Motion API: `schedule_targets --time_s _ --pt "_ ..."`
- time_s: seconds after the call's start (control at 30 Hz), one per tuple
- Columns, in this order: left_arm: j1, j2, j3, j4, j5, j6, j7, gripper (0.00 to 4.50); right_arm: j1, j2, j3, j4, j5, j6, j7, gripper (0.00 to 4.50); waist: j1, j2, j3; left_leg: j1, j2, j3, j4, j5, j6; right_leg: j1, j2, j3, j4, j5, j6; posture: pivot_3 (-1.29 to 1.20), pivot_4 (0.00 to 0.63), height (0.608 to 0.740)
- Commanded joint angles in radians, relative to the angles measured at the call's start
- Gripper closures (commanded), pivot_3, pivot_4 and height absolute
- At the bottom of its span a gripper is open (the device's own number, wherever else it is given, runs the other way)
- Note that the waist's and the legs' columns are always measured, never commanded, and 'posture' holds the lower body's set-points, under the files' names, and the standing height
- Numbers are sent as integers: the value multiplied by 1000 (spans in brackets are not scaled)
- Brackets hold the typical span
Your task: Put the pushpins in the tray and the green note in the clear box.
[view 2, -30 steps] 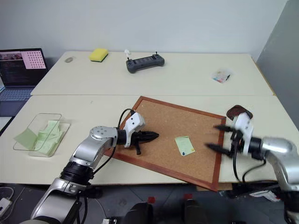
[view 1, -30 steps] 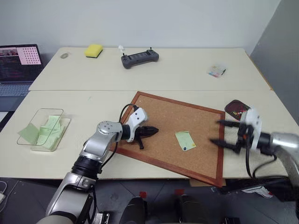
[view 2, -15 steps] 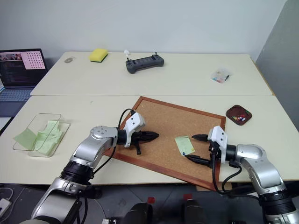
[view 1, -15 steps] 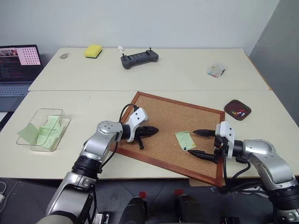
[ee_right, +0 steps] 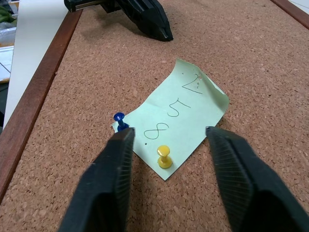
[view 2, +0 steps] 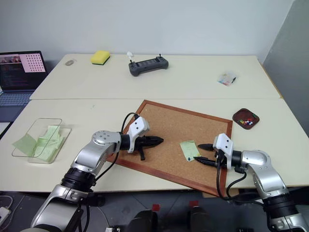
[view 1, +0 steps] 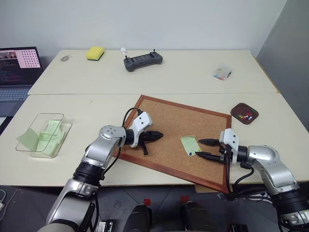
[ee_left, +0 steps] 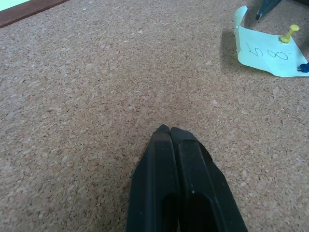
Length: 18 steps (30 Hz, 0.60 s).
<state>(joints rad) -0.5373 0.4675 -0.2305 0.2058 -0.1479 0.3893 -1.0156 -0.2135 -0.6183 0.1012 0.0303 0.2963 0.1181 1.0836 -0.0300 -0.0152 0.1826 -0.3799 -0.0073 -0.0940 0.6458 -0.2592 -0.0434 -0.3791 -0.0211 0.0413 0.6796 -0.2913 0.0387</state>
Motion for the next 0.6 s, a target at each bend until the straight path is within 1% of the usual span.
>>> schedule_targets --time_s 0.03,0.3,0.47,0.6 --pt "19 3 -27 -5 11 16 -12 4500 -14 1 -11 -10 6 -9 8 2985 0 0 0 0 0 0 0 0 0 0 0 0 0 0 0 0 150 740" --pt "12 2 -27 -2 12 14 -13 4500 -9 -3 -1 -6 -25 -43 5 4438 0 0 0 0 0 0 0 0 0 0 0 0 0 0 0 0 150 740" --pt "8 2 -26 1 14 13 -13 4500 -9 -5 -5 -9 -25 -43 4 4486 0 0 0 0 0 0 0 0 0 0 0 0 0 0 0 0 150 740" --pt "5 1 -26 7 15 13 -10 4500 -14 -7 -51 -73 54 21 7 4486 0 0 0 0 0 0 0 0 0 0 0 0 0 0 0 0 150 740"
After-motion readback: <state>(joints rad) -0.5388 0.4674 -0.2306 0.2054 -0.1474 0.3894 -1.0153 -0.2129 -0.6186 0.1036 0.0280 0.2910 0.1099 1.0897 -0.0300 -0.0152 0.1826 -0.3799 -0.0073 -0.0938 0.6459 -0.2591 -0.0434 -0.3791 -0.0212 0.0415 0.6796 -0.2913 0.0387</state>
